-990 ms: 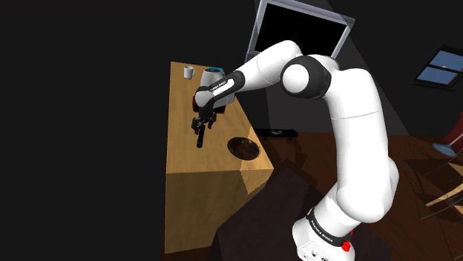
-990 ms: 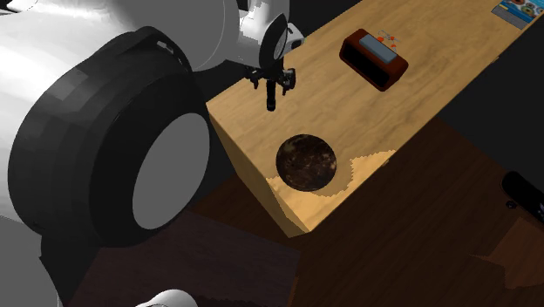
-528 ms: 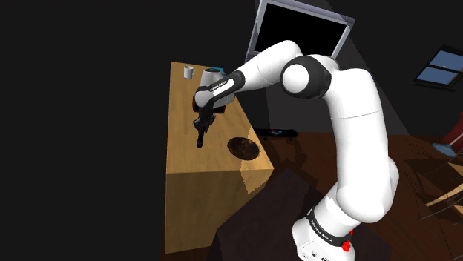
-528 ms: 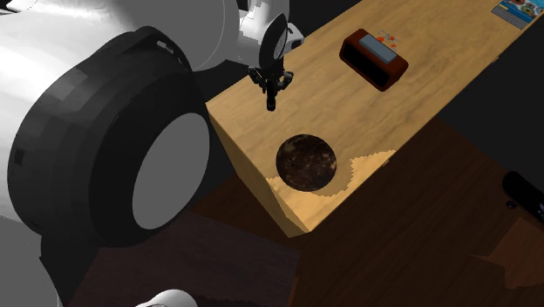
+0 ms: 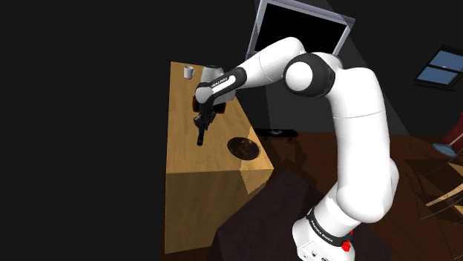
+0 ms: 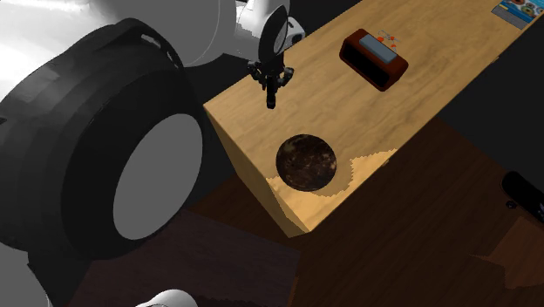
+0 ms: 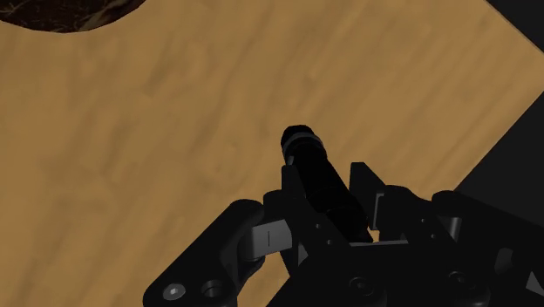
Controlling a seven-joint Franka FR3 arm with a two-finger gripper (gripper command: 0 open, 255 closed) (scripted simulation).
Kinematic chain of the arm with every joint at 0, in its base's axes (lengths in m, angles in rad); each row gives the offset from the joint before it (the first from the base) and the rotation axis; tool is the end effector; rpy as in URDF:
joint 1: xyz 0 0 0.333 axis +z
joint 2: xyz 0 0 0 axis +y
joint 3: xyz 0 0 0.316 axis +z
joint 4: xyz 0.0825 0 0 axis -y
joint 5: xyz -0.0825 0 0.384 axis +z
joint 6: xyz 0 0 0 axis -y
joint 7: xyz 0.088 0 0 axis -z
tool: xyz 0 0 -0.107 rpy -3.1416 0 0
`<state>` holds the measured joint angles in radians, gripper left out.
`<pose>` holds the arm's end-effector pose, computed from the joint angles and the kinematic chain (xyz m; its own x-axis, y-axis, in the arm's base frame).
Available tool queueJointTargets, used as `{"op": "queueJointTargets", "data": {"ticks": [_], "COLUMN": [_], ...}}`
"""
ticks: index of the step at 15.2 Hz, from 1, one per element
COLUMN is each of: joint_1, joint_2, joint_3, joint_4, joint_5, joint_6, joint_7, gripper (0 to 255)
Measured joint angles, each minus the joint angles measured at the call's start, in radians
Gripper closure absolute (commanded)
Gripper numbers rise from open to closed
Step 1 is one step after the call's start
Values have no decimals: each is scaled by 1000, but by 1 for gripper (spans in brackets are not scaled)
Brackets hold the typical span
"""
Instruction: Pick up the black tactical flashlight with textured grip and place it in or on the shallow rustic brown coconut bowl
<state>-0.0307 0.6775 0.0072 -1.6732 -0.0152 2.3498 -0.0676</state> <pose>0.6811 -0.0168 0.2090 0.9986 0.0532 -0.0013 0.0532 -0.9986 0.0062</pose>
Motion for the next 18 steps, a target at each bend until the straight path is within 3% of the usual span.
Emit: {"op": "queueJointTargets", "data": {"ticks": [18], "joint_1": [-1], "joint_2": [-142], "joint_3": [1], "joint_4": [27], "joint_5": [2], "joint_6": [-169], "joint_7": [-2], "gripper": [255]}}
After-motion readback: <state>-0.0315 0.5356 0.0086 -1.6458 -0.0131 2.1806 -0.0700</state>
